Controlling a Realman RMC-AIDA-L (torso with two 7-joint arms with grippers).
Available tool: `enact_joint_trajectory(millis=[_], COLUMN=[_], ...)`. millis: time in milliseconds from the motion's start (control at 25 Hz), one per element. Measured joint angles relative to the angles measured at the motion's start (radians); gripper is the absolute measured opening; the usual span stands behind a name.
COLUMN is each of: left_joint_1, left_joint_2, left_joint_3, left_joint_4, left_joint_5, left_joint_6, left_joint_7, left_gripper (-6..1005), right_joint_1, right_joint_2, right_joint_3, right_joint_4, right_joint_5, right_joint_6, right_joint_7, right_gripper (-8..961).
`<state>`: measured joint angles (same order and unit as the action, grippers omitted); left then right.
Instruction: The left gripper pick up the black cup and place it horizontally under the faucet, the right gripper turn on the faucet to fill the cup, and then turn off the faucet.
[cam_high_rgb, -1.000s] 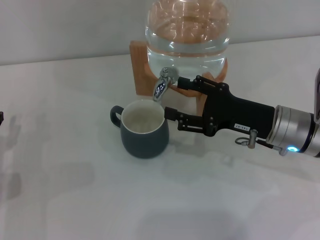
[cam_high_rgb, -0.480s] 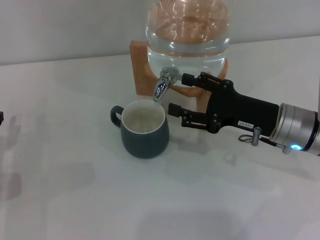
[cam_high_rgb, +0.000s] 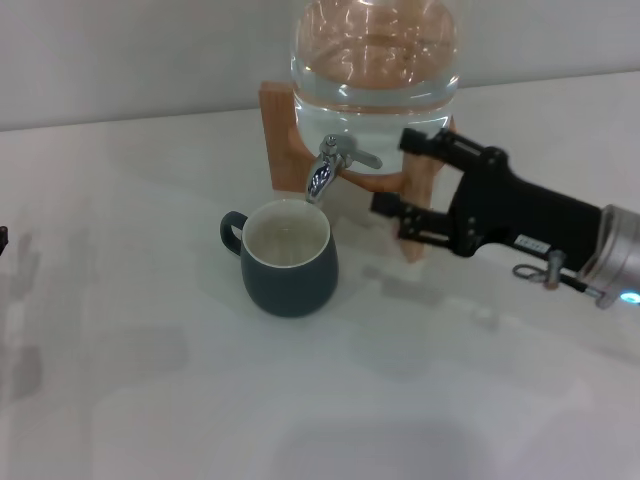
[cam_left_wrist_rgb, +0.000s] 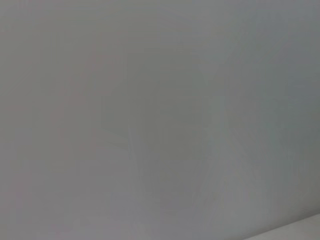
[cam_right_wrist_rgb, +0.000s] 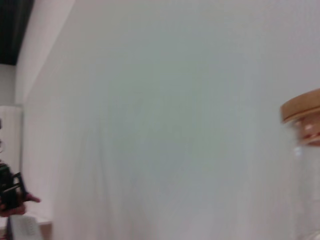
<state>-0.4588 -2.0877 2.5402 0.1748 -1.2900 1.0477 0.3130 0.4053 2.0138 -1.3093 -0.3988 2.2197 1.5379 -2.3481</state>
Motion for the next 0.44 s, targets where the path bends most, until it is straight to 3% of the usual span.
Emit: enact_joint_trajectory(millis=[440], left_joint_1=[-0.001], left_joint_2=[0.001], left_joint_3=[-0.005], left_joint_4=[0.0], left_joint_5=[-0.004], left_joint_6=[0.0], left_joint_7=[0.0], left_gripper=[881], right_joint_1=[-0.027], right_joint_2=[-0.002], right_joint_3=[0.225], right_joint_4=[0.01], right_joint_5=[-0.005], right_joint_6=[-0.085], right_joint_7=[-0.039], right_gripper=[857])
